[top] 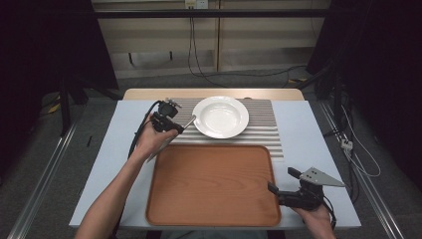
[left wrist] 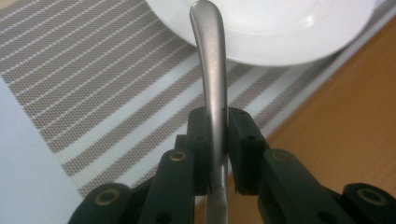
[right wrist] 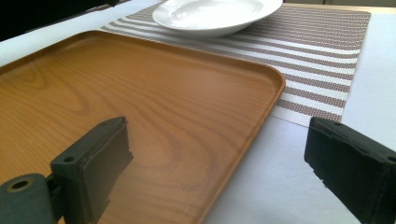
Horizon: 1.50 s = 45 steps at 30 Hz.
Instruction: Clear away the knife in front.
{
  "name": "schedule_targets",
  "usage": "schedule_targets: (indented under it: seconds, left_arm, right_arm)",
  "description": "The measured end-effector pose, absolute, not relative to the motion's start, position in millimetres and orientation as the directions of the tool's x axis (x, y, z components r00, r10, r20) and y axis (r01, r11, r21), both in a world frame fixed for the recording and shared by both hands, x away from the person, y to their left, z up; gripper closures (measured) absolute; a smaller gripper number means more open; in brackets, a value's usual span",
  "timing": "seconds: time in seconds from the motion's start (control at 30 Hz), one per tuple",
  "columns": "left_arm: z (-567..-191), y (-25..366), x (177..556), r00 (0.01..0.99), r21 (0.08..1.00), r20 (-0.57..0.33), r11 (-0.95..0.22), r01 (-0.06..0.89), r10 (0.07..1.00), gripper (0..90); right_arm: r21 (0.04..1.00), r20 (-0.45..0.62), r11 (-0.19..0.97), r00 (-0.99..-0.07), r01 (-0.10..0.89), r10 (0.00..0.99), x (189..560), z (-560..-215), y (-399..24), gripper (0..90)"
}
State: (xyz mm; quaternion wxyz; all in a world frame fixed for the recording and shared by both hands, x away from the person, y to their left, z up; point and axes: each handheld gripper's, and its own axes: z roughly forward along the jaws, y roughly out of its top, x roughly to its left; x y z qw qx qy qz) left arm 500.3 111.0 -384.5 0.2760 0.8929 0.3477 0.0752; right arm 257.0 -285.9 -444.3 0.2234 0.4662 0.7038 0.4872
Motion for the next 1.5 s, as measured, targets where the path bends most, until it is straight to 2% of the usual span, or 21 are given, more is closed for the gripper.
schedule_targets:
  seconds: [0.47, 1.0, 1.17, 1.5]
  left_arm:
    - [-387, 94, 466, 0.769, 0.54, -0.064, -0.626, 0.563, 0.636, 79.9]
    - [-391, 95, 435, 0.771, 0.533, -0.076, -0.627, 0.568, 0.633, 79.9]
    - [-398, 93, 424, 0.743, 0.517, -0.098, -0.604, 0.607, 0.662, 79.9]
    - [-412, 92, 410, 0.752, 0.478, -0.121, -0.626, 0.616, 0.648, 79.9]
  right_arm:
    - [0.893, 0.136, 0.094, -0.462, 0.44, 0.876, 258, -445, -285, 6.7]
    - [0.894, 0.139, 0.091, -0.465, 0.439, 0.874, 259, -444, -285, 6.8]
    - [0.894, 0.137, 0.094, -0.465, 0.438, 0.874, 258, -444, -285, 6.8]
    - [0.893, 0.14, 0.093, -0.468, 0.44, 0.873, 259, -444, -284, 6.8]
